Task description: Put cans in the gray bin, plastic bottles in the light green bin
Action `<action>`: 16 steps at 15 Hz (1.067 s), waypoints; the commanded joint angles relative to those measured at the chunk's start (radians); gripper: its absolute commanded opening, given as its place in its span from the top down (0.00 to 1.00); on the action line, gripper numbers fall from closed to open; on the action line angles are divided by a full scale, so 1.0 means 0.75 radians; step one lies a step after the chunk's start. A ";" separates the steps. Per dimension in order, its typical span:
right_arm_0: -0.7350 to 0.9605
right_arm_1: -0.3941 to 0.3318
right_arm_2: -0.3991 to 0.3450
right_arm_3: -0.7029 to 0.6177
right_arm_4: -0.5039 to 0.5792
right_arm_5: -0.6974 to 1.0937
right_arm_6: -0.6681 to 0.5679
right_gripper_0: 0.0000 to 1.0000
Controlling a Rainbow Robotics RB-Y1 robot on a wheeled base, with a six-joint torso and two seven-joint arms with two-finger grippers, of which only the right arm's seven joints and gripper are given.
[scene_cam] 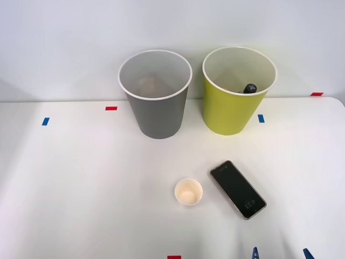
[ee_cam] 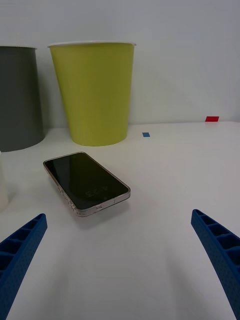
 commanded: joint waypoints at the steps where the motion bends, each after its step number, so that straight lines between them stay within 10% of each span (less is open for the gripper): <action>1: 0.000 0.000 0.000 0.000 0.000 0.000 0.000 0.00; 16: 0.000 0.000 0.000 0.000 0.000 0.000 0.000 0.00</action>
